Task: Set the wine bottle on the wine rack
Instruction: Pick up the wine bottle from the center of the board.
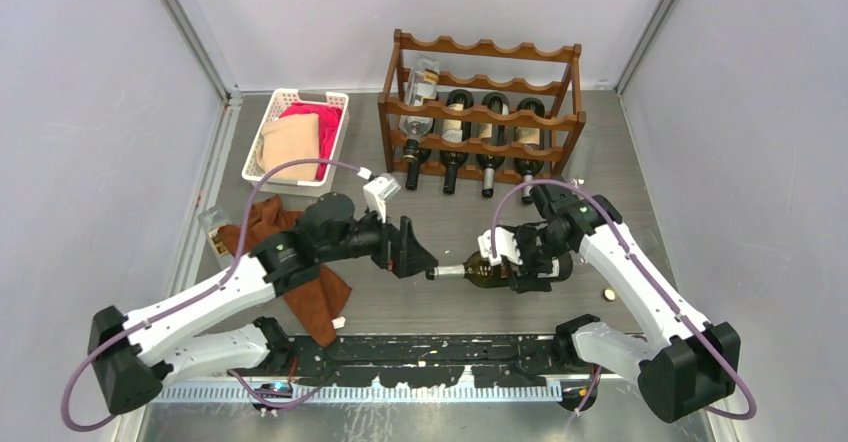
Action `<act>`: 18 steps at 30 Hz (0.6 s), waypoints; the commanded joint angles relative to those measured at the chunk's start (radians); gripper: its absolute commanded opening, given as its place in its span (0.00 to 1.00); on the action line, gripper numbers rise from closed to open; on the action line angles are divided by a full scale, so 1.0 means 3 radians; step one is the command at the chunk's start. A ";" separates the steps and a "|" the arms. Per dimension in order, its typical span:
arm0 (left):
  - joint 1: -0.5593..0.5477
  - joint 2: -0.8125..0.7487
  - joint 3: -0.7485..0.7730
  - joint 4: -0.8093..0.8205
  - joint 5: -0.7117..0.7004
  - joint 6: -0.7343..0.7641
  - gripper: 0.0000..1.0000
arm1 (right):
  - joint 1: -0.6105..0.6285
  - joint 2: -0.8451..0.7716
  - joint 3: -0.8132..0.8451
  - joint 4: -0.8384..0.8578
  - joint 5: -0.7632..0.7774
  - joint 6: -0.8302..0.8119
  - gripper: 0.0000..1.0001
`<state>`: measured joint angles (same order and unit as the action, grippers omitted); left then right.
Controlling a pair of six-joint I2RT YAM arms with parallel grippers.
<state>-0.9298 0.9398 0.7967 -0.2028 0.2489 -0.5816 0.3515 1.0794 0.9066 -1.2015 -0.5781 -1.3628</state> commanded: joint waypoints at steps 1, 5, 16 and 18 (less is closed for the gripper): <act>0.0083 0.0337 0.0141 0.0731 0.0796 -0.0530 0.95 | 0.0005 -0.0180 0.0055 -0.0021 0.0171 -0.0277 0.01; 0.0064 0.0671 0.0218 0.0835 0.1005 -0.0613 0.91 | 0.0011 -0.0155 0.0076 -0.0050 0.0138 -0.0380 0.01; -0.0040 0.1277 0.0283 0.1076 0.1230 -0.0547 0.84 | 0.0058 -0.0071 0.0148 -0.0059 0.0015 -0.0470 0.01; -0.0040 0.1419 0.0324 0.1097 0.1333 -0.0556 0.82 | 0.0067 -0.0070 0.0144 -0.0060 0.0020 -0.0477 0.01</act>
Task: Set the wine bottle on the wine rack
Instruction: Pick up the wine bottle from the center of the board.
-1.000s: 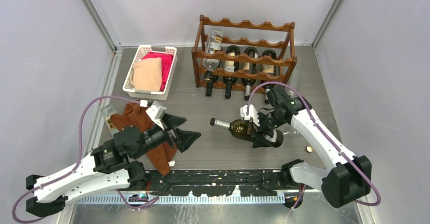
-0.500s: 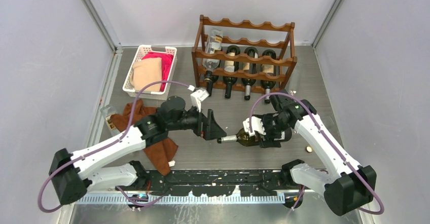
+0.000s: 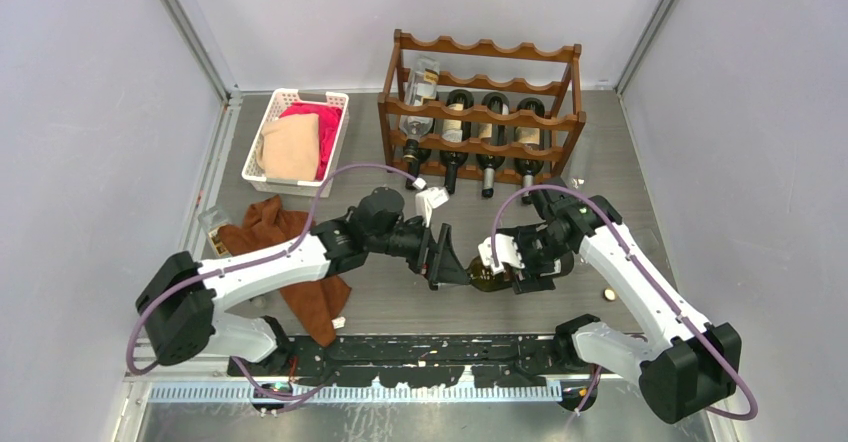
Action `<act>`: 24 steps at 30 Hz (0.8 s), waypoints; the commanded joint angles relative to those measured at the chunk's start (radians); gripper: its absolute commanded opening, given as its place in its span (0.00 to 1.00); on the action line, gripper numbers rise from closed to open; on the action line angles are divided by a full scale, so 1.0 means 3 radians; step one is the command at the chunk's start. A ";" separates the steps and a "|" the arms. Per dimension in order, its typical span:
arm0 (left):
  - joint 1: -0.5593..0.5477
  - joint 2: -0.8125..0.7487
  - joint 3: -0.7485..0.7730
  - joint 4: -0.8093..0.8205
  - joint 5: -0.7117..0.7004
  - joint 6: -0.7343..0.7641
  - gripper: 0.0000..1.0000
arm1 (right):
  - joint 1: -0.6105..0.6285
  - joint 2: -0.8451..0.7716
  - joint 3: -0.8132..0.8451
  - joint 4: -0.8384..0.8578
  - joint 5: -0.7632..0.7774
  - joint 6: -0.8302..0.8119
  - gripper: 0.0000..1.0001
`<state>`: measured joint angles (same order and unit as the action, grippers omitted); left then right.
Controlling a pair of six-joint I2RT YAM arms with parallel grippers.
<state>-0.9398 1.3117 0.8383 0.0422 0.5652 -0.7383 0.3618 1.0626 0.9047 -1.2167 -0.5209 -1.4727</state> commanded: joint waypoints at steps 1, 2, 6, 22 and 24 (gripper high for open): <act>-0.0007 0.0230 0.0202 0.0292 0.0327 -0.0038 0.82 | 0.0033 -0.0013 0.0150 -0.0012 -0.0171 -0.0112 0.01; -0.0011 0.0269 0.0217 0.0305 0.0359 -0.0039 0.82 | 0.0038 -0.0015 0.0153 -0.0013 -0.0171 -0.0112 0.01; -0.0044 0.0384 0.0264 0.0335 0.0396 -0.0039 0.81 | 0.0049 -0.0009 0.0160 -0.0012 -0.0171 -0.0122 0.01; -0.0098 0.0599 0.0401 0.0152 0.0538 0.0051 0.65 | 0.0080 -0.0036 0.0160 -0.0011 -0.0140 -0.0137 0.01; -0.0109 0.0600 0.0401 0.0129 0.0547 0.0067 0.65 | 0.0078 -0.0043 0.0160 -0.0009 -0.0140 -0.0132 0.01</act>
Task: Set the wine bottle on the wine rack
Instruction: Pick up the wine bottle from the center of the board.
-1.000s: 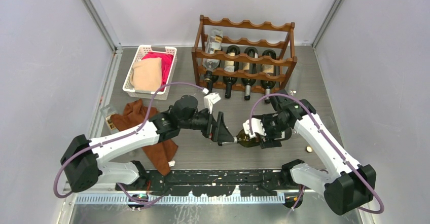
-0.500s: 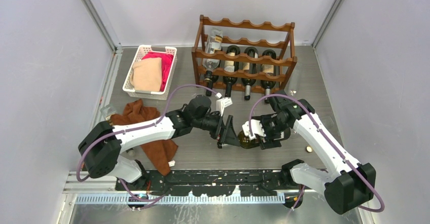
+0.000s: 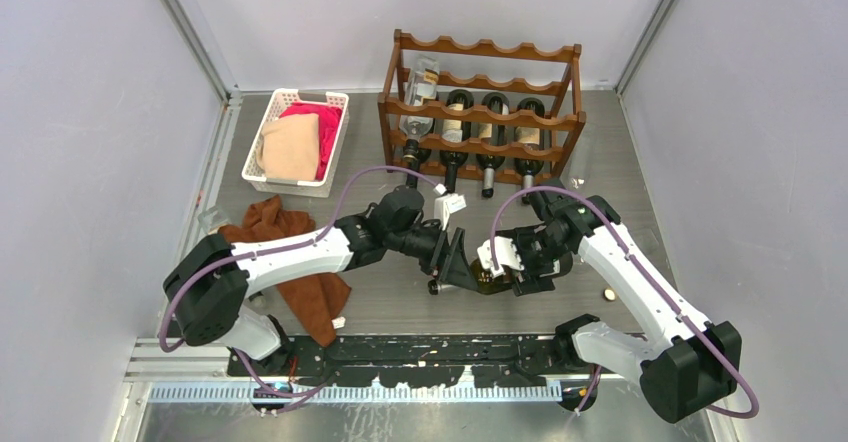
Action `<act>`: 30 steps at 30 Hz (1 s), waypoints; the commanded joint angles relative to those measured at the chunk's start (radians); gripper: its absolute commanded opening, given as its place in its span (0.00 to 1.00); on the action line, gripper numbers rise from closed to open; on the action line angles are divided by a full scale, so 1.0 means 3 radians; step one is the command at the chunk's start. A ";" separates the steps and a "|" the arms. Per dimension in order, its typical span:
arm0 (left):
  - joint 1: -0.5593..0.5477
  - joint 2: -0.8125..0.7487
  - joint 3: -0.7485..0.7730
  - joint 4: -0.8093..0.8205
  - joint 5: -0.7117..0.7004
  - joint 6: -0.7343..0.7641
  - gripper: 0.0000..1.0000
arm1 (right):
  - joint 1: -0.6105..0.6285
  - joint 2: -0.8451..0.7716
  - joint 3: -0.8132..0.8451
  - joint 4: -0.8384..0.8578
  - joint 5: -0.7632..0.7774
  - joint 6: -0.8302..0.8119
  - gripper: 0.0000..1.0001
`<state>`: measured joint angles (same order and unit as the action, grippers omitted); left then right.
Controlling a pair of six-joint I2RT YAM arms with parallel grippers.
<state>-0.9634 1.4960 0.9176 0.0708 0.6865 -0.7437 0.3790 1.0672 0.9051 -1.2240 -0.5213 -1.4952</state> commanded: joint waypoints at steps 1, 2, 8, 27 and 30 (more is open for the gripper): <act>-0.0032 -0.0013 0.0134 0.0027 0.0147 0.0086 0.64 | 0.0021 -0.0055 0.0158 0.0019 -0.0139 -0.0055 0.01; -0.0034 -0.0005 0.0137 0.0023 0.0152 0.0090 0.63 | 0.0023 -0.0057 0.0159 0.0020 -0.0139 -0.0057 0.01; -0.0065 0.0023 0.0147 0.0001 0.0208 0.0106 0.59 | 0.0020 -0.0058 0.0153 0.0028 -0.0144 -0.0049 0.01; -0.0097 -0.0215 -0.0109 0.0508 0.0386 -0.0038 0.00 | 0.0025 -0.0148 0.0064 0.0058 -0.0300 0.0006 0.93; -0.0097 -0.0330 -0.0225 0.0566 0.0344 -0.0082 0.00 | 0.0030 -0.0137 0.0096 -0.0016 -0.0386 0.0034 1.00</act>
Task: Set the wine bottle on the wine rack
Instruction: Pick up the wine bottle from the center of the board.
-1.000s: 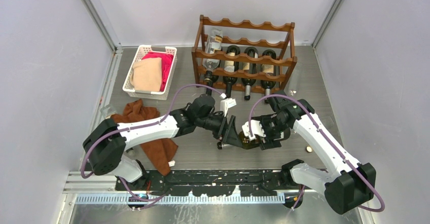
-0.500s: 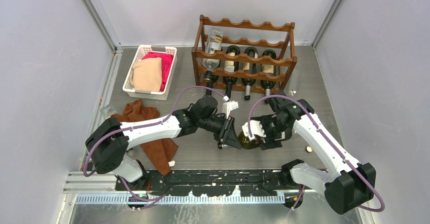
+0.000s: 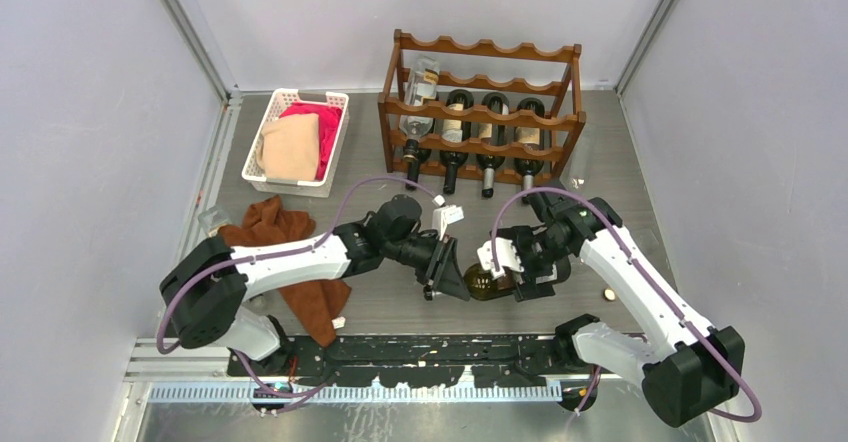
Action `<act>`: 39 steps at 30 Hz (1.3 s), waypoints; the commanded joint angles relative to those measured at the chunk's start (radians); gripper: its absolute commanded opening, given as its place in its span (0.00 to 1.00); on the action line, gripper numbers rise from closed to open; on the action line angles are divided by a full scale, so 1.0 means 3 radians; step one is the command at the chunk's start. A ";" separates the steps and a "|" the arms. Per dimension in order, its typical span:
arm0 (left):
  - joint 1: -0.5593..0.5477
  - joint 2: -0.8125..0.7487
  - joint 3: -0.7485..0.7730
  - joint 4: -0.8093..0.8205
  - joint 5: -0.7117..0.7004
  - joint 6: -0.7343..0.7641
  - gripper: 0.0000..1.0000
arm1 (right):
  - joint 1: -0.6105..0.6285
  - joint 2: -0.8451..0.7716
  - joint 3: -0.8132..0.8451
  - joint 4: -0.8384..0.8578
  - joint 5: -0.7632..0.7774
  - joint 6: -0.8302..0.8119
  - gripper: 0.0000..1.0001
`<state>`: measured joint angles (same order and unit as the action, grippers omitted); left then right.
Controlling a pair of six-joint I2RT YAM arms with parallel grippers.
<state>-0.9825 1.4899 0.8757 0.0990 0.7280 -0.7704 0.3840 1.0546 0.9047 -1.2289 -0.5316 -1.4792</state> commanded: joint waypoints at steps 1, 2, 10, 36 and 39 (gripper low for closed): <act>-0.0033 -0.0356 -0.0117 0.0468 0.0184 0.0006 0.00 | 0.0009 -0.0093 0.0122 -0.0051 -0.0400 -0.0019 1.00; -0.0033 -0.0400 -0.0153 0.0468 0.0154 0.0006 0.00 | 0.0011 -0.0094 0.0152 -0.0100 -0.0447 -0.0030 1.00; -0.0028 -0.0890 -0.0403 0.0212 -0.0122 0.0097 0.00 | 0.0004 -0.0086 0.0483 -0.0777 -0.0716 -0.0325 1.00; -0.0028 -0.2000 -0.0467 -0.0617 -0.2331 0.0624 0.00 | -0.2166 -0.0179 0.0380 0.2124 -0.2490 0.4605 1.00; -0.0031 -0.1966 -0.0431 -0.0454 -0.2533 0.0646 0.00 | -0.2187 -0.0083 0.0458 0.2060 -0.2362 0.4667 1.00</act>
<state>-0.9928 0.9360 0.6815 -0.2779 0.0998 -0.5938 -0.2615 1.0290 1.0241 -0.9131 -1.2137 -0.4274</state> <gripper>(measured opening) 0.329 0.998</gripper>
